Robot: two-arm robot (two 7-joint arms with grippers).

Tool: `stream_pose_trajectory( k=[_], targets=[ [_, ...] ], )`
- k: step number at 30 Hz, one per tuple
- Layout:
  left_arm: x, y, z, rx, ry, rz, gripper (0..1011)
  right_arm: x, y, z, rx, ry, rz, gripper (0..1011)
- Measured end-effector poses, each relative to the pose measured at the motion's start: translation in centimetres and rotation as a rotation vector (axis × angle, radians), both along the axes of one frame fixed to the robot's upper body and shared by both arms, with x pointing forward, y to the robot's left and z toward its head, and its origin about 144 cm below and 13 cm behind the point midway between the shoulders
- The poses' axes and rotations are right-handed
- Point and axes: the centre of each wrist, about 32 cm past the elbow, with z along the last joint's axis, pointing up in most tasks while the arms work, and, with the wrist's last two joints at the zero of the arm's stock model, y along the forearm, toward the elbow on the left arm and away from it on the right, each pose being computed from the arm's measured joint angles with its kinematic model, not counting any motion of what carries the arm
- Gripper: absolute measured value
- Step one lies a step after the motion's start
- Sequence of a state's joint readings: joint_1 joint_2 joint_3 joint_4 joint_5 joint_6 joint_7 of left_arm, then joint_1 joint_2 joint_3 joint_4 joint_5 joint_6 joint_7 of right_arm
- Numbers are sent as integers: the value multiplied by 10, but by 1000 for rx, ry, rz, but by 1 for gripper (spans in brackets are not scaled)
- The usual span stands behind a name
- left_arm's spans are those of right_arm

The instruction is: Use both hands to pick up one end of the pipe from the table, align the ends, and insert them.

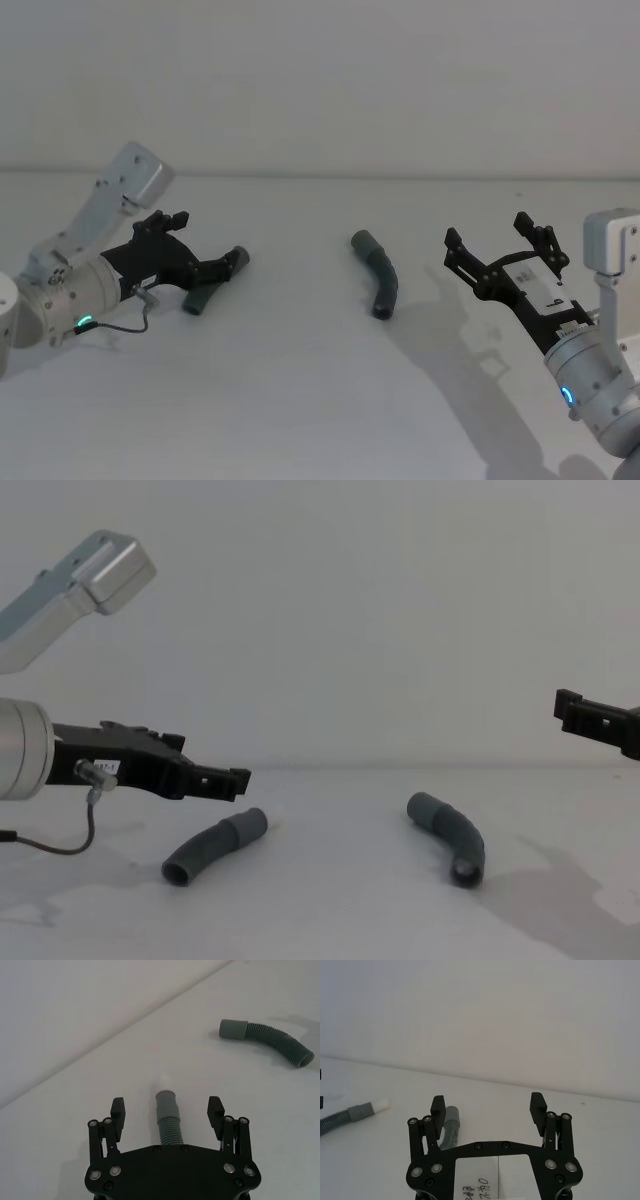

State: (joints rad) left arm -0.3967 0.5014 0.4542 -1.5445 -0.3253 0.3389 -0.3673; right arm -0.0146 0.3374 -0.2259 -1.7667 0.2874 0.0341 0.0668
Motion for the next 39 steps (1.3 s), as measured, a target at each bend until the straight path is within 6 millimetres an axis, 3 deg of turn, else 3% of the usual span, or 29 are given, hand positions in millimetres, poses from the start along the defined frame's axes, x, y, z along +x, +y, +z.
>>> stream_pose_trajectory(
  k=[15, 39],
  targets=[
    [19, 3, 5, -14, 118, -6, 1001, 0, 0, 0, 0, 0, 0, 1001],
    [34, -3, -3, 6, 183, 20, 1001, 0, 0, 0, 0, 0, 0, 1001]
  ],
)
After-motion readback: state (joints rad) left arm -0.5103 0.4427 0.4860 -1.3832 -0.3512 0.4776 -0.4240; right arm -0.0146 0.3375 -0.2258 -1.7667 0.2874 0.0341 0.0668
